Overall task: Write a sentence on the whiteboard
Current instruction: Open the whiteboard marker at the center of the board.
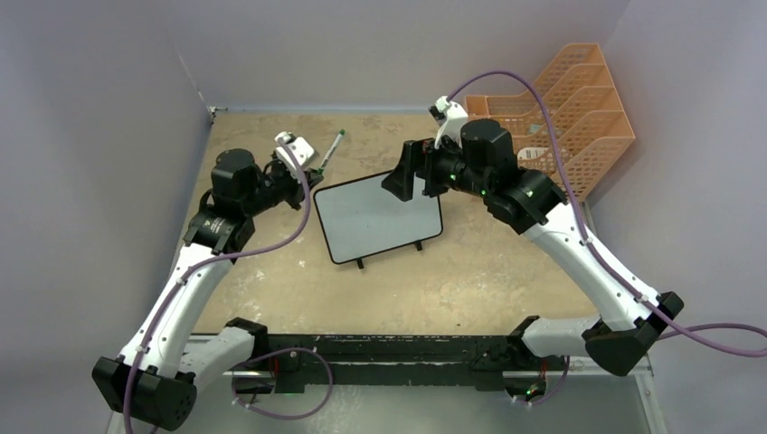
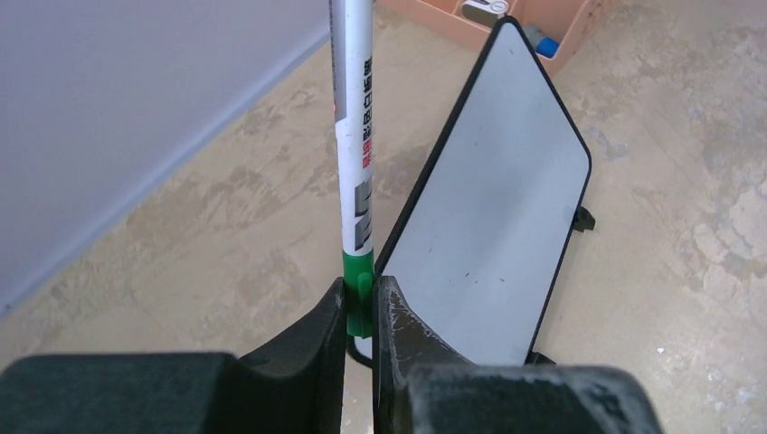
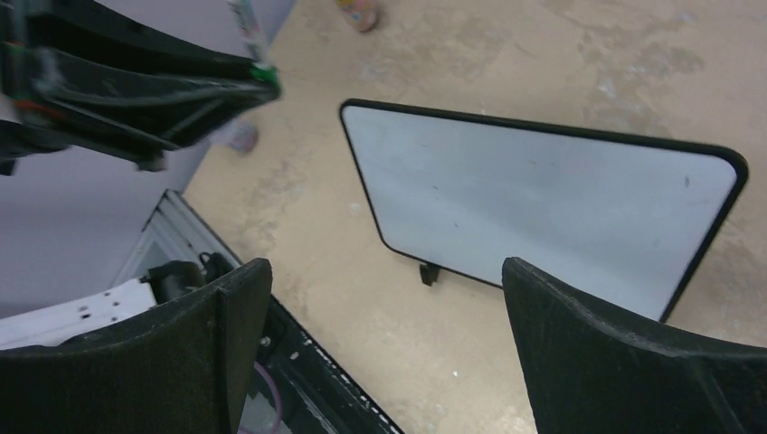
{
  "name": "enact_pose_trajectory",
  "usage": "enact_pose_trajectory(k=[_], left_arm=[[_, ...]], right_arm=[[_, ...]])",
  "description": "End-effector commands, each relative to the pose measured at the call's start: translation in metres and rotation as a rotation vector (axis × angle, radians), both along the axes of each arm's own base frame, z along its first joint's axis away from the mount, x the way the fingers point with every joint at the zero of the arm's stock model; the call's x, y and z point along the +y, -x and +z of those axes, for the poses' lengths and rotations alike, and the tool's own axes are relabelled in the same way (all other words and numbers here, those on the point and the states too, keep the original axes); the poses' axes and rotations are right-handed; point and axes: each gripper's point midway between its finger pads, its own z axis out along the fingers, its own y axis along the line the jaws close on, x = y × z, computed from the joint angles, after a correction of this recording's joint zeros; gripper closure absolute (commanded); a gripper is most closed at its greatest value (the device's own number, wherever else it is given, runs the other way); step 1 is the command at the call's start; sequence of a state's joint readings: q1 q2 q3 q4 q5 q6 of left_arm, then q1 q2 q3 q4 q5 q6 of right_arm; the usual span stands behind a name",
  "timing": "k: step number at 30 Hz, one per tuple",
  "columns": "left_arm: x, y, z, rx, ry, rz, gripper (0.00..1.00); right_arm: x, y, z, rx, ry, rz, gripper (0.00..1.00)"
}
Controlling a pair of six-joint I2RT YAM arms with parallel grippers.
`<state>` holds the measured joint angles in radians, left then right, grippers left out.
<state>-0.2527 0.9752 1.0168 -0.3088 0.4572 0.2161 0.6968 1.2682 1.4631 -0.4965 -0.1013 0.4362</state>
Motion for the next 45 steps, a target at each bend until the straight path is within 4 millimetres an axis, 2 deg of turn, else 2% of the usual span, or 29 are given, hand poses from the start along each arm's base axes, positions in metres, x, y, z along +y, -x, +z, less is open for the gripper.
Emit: enact_pose_trajectory(k=[1, 3, 7, 10, 14, 18, 23, 30, 39, 45], left_arm=[[-0.015, -0.004, 0.030, -0.176, -0.126, -0.070, 1.00], [-0.021, -0.003, 0.033, -0.194, -0.170, -0.084, 1.00], [-0.037, 0.004, 0.037, -0.229, -0.244, -0.129, 1.00], [-0.051, 0.009, 0.031, -0.240, -0.312, -0.160, 1.00], [-0.069, 0.015, 0.024, -0.272, -0.408, -0.181, 1.00], [-0.079, 0.015, 0.020, -0.288, -0.458, -0.190, 1.00], [-0.090, 0.016, 0.028, -0.322, -0.449, -0.205, 1.00], [-0.099, 0.022, 0.033, -0.336, -0.447, -0.231, 1.00], [-0.104, 0.027, 0.029, -0.336, -0.465, -0.264, 1.00], [-0.108, 0.032, 0.030, -0.344, -0.470, -0.282, 1.00]], right_arm=[[0.011, 0.009, 0.041, -0.052, -0.087, 0.135, 0.03], [0.011, 0.008, 0.049, -0.055, -0.104, 0.162, 0.03], [0.014, 0.004, 0.052, -0.042, -0.108, 0.187, 0.05], [0.017, 0.003, 0.057, -0.047, -0.130, 0.202, 0.06], [0.021, 0.001, 0.055, -0.032, -0.138, 0.211, 0.11], [0.022, 0.003, 0.056, -0.028, -0.145, 0.222, 0.16], [0.023, 0.004, 0.040, 0.006, -0.131, 0.232, 0.26], [0.020, 0.002, 0.026, 0.029, -0.104, 0.213, 0.43], [0.023, 0.000, 0.028, 0.024, -0.101, 0.225, 0.62], [0.022, 0.001, 0.023, 0.036, -0.092, 0.228, 0.67]])
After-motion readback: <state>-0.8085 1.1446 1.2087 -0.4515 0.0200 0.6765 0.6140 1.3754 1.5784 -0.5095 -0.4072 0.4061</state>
